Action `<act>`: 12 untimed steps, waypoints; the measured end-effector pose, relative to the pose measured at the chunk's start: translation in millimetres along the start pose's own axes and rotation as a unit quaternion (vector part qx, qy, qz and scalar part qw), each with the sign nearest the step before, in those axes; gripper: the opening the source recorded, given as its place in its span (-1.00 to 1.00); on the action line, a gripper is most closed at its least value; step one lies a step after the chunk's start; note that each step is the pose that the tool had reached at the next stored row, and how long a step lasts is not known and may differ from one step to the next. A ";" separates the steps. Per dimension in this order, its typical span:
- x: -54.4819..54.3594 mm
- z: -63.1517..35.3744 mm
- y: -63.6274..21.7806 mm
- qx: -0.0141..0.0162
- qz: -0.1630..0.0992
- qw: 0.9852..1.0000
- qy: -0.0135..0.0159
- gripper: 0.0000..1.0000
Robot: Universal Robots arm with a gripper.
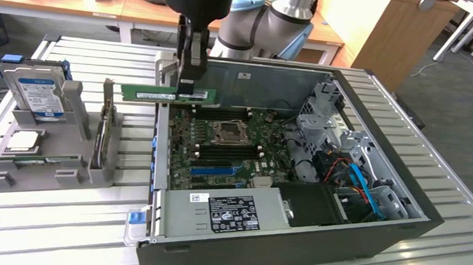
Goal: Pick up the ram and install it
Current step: 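Pick up the ram and move it above insertion slot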
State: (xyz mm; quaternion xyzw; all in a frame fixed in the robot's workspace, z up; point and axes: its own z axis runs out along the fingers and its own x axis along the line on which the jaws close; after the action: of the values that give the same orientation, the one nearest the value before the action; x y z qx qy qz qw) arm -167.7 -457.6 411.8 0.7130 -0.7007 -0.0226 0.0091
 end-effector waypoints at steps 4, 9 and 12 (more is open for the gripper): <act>0.2 -0.4 -9.8 0.000 0.000 1.000 0.000 -0.76; 0.4 -1.1 -23.6 0.000 0.000 1.000 0.000 -0.76; 0.6 -1.4 -31.8 0.000 0.000 1.000 0.000 -0.76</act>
State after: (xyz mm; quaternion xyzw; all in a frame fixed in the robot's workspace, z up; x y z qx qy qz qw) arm -135.8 -457.6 411.8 0.7131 -0.7007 -0.0225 0.0091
